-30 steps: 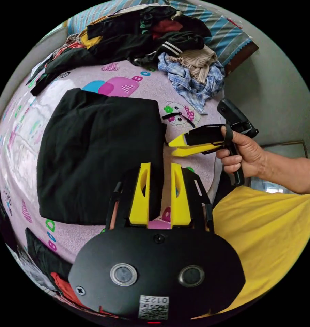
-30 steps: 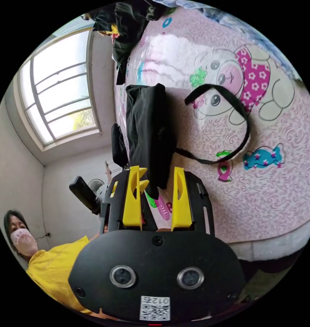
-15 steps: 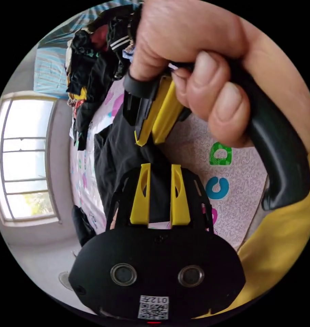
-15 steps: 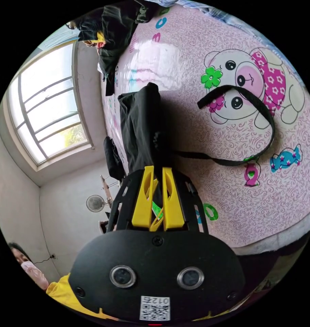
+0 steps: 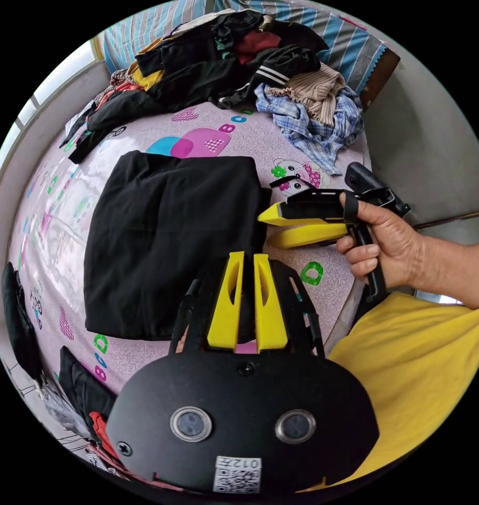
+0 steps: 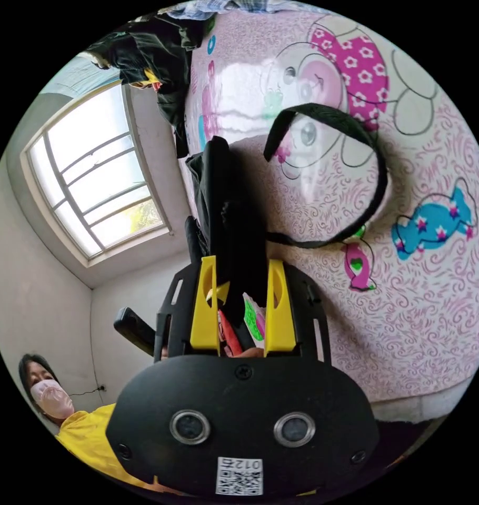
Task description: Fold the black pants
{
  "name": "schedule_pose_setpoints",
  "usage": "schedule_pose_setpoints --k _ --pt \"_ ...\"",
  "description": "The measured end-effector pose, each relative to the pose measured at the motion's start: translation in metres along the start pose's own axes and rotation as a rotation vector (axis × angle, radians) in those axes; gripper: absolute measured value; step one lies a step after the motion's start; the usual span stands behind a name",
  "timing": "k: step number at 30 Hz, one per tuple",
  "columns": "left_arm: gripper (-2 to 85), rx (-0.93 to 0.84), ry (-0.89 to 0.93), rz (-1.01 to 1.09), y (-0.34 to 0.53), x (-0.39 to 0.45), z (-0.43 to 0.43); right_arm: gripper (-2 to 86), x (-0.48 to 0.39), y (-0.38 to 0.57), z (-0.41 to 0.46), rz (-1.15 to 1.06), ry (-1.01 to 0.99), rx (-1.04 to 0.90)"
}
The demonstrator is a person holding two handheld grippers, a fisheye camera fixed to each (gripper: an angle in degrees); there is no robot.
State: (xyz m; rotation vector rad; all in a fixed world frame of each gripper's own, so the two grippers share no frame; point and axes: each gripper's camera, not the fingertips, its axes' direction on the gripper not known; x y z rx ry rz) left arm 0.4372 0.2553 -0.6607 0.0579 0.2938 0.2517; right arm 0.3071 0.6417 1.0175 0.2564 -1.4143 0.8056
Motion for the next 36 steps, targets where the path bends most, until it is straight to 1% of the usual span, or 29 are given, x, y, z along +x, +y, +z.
schedule_pose_setpoints --k 4,7,9,10,15,18,19,20,22,23,24,25,26,27,28,29,31,32,34,36 --pt "0.9 0.01 0.043 -0.016 0.003 -0.019 0.0 15.3 -0.008 -0.011 0.018 -0.058 -0.009 -0.015" --pt "0.8 0.021 0.08 -0.037 0.008 -0.034 0.0 20.8 -0.019 -0.019 0.036 -0.158 -0.055 -0.073" --pt "0.8 0.024 0.089 -0.039 0.011 -0.041 0.001 22.3 -0.02 -0.022 0.043 -0.175 -0.12 -0.102" --pt "0.9 0.03 0.09 -0.034 0.013 -0.045 0.001 22.0 -0.019 -0.023 0.044 -0.176 -0.137 -0.103" --pt "1.8 0.039 0.073 -0.011 0.02 -0.055 0.006 16.4 -0.018 -0.027 0.065 -0.174 -0.043 -0.086" --pt "3.0 0.047 0.064 -0.019 0.025 -0.063 0.007 10.8 -0.023 -0.034 0.088 -0.157 0.049 -0.099" --pt "3.6 0.046 0.078 -0.025 0.028 -0.068 0.007 8.7 -0.022 -0.039 0.095 -0.114 0.123 -0.118" --pt "3.9 0.04 0.093 -0.034 0.03 -0.072 0.006 7.8 -0.021 -0.044 0.1 -0.088 0.124 -0.149" --pt "5.1 0.079 0.201 -0.093 0.044 -0.101 -0.007 7.0 -0.023 -0.049 0.104 -0.084 0.112 -0.184" --pt "5.5 0.091 0.219 -0.111 0.048 -0.111 -0.013 6.8 -0.027 -0.052 0.105 -0.109 0.124 -0.224" --pt "6.1 0.108 0.209 -0.176 0.059 -0.135 -0.025 6.6 -0.029 -0.055 0.105 -0.122 0.135 -0.248" --pt "6.8 0.124 0.157 -0.268 0.07 -0.165 -0.037 6.5 -0.031 -0.06 0.104 -0.138 0.142 -0.31" --pt "7.1 0.128 0.139 -0.31 0.076 -0.181 -0.042 6.5 -0.029 -0.068 0.1 -0.132 0.147 -0.377" --pt "8.5 0.117 0.129 -0.386 0.086 -0.215 -0.047 6.5 -0.027 -0.071 0.097 -0.128 0.161 -0.399" --pt "10.1 0.089 0.171 -0.442 0.092 -0.249 -0.047 6.5 -0.025 -0.078 0.09 -0.133 0.203 -0.441" --pt "11.0 0.071 0.214 -0.459 0.093 -0.264 -0.044 6.6 -0.022 -0.084 0.085 -0.136 0.238 -0.491" --pt "13.7 0.014 0.44 -0.476 0.093 -0.31 -0.019 6.6 -0.017 -0.093 0.079 -0.123 0.253 -0.542" --pt "14.0 -0.002 0.489 -0.48 0.092 -0.318 -0.011 6.6 -0.016 -0.097 0.079 -0.127 0.263 -0.571" --pt "15.0 -0.064 0.651 -0.467 0.089 -0.336 0.018 6.6 -0.018 -0.101 0.082 -0.148 0.291 -0.599" --pt "15.3 -0.082 0.724 -0.466 0.09 -0.341 0.03 6.5 -0.019 -0.104 0.089 -0.158 0.306 -0.618"
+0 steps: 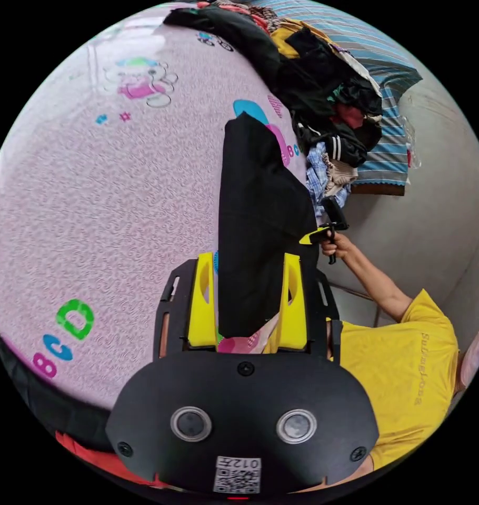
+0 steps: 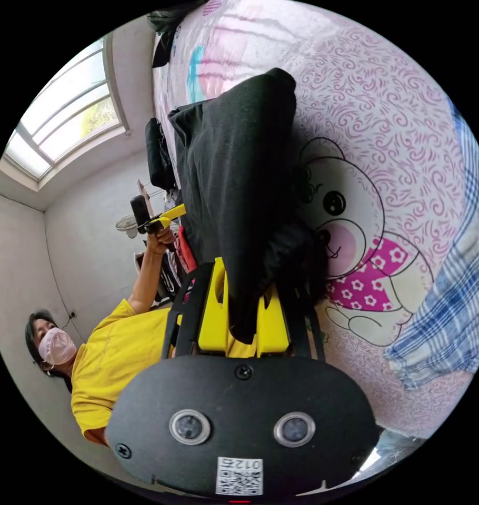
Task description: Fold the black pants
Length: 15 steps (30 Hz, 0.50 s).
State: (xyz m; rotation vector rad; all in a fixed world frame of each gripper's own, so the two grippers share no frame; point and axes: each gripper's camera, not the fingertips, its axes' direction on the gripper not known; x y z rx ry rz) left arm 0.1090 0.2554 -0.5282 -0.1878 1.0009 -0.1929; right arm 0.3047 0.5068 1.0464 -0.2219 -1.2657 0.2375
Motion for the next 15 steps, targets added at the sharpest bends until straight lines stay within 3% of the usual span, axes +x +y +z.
schedule_pose_setpoints --k 7,12,15 --pt "13.5 0.069 0.045 -0.115 0.022 -0.043 -0.015 6.7 -0.005 -0.021 0.036 -0.036 -0.005 -0.02" --pt "11.4 0.029 0.205 -0.087 0.033 -0.052 -0.009 6.7 -0.007 -0.033 0.065 -0.047 -0.025 -0.029" --pt "9.7 0.037 0.2 -0.064 0.038 -0.044 -0.008 6.7 -0.009 -0.039 0.085 -0.051 -0.024 -0.026"
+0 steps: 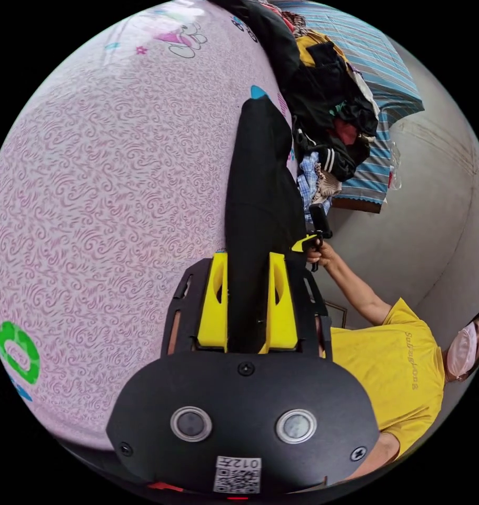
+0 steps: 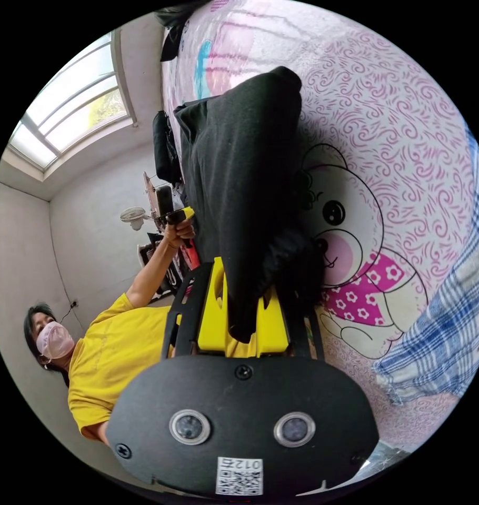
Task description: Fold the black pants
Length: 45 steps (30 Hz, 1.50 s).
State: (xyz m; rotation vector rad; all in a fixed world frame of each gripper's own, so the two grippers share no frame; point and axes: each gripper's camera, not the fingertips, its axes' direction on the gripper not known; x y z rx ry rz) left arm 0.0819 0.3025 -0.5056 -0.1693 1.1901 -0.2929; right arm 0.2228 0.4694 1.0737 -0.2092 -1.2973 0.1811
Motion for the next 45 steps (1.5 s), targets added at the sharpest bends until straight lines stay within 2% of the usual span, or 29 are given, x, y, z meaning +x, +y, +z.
schedule_pose_setpoints --k 3,9,14,18,24,31,34,37,41,45 --pt "8.0 0.032 -0.024 -0.013 0.018 0.005 -0.009 6.4 -0.006 -0.004 0.022 -0.018 0.031 0.02" --pt "6.6 0.111 -0.115 -0.029 0.079 0.051 -0.031 5.6 -0.071 -0.008 0.072 -0.202 0.302 0.019" --pt "7.0 0.282 -0.126 -0.071 0.174 0.099 -0.05 5.2 -0.155 -0.03 0.146 -0.45 0.561 -0.188" --pt "7.3 0.549 -0.122 -0.158 0.295 0.141 -0.078 5.2 -0.214 -0.049 0.212 -0.631 0.635 -0.365" --pt "7.8 1.035 -0.124 -0.347 0.498 0.199 -0.111 5.7 -0.324 -0.079 0.365 -0.945 0.637 -0.675" --pt "8.2 1.507 -0.203 -0.542 0.675 0.237 -0.125 6.2 -0.45 -0.087 0.624 -1.277 0.732 -1.034" --pt "8.3 1.631 -0.26 -0.626 0.716 0.236 -0.134 6.4 -0.479 -0.085 0.73 -1.372 0.786 -1.164" --pt "8.5 1.7 -0.224 -0.713 0.742 0.219 -0.142 6.6 -0.489 -0.09 0.826 -1.416 0.862 -1.253" --pt "8.6 1.711 -0.212 -0.803 0.754 0.194 -0.15 6.8 -0.476 -0.103 0.929 -1.421 0.986 -1.307" --pt "8.4 1.68 -0.103 -0.876 0.76 0.168 -0.153 7.0 -0.449 -0.12 0.98 -1.38 1.097 -1.307"
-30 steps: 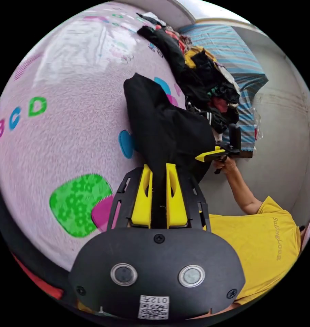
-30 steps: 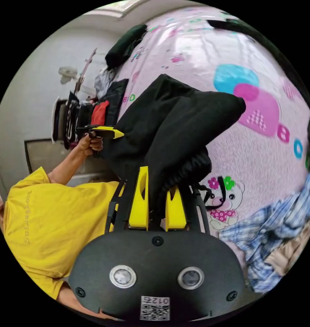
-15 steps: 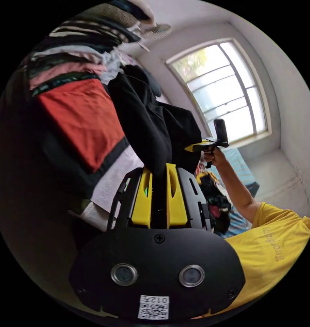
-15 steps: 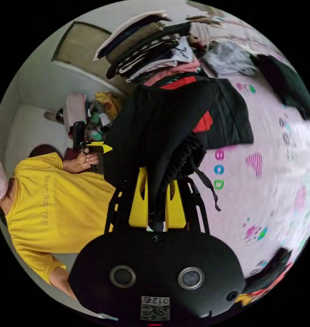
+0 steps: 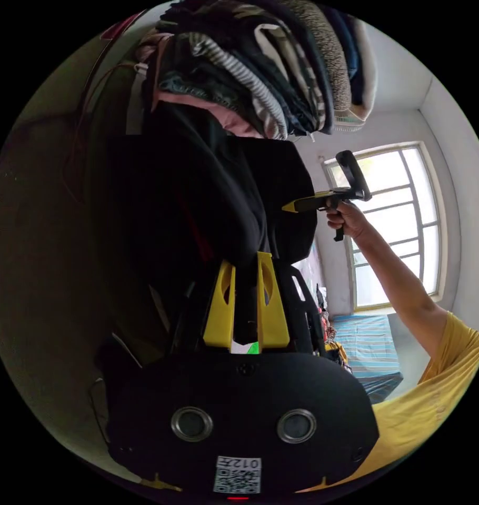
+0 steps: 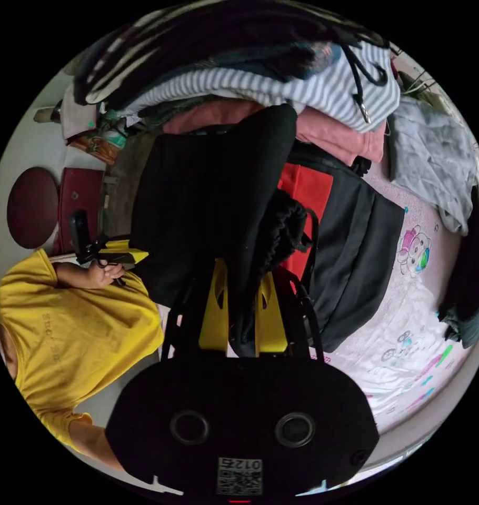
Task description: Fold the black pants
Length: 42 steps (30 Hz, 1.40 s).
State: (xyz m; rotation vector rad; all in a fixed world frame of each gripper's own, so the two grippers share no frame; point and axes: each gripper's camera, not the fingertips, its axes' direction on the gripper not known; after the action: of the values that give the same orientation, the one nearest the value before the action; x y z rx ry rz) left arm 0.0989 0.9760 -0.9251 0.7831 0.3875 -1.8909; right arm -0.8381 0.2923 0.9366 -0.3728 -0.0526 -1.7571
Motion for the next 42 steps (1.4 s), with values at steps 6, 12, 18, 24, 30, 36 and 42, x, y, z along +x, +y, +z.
schedule_pose_setpoints --k 6,12,18,24,30,36,42 --pt "6.4 -0.071 0.09 0.014 0.001 -0.007 -0.016 8.5 0.055 -0.025 0.014 0.11 -0.204 0.052" --pt "2.2 -0.112 -0.047 0.19 0.007 0.039 -0.062 11.4 0.098 -0.022 0.028 0.304 -0.434 0.11" --pt "0.8 0.011 -0.212 0.577 -0.003 0.141 -0.094 9.4 0.095 0.021 -0.021 0.472 -0.266 0.387" --pt "0.4 -0.251 -0.303 0.721 -0.006 0.187 -0.018 3.1 0.01 0.037 -0.046 0.269 -0.133 0.766" --pt "0.3 -0.38 -0.407 0.755 0.02 0.18 0.047 1.0 0.014 0.008 0.026 0.429 -0.161 0.596" --pt "0.3 -0.305 -0.396 0.838 0.039 0.226 0.042 0.7 -0.026 0.049 -0.009 0.492 -0.059 0.682" --pt "0.3 -0.416 -0.488 1.13 0.098 0.269 0.097 0.2 -0.145 0.138 -0.006 0.461 0.224 0.765"
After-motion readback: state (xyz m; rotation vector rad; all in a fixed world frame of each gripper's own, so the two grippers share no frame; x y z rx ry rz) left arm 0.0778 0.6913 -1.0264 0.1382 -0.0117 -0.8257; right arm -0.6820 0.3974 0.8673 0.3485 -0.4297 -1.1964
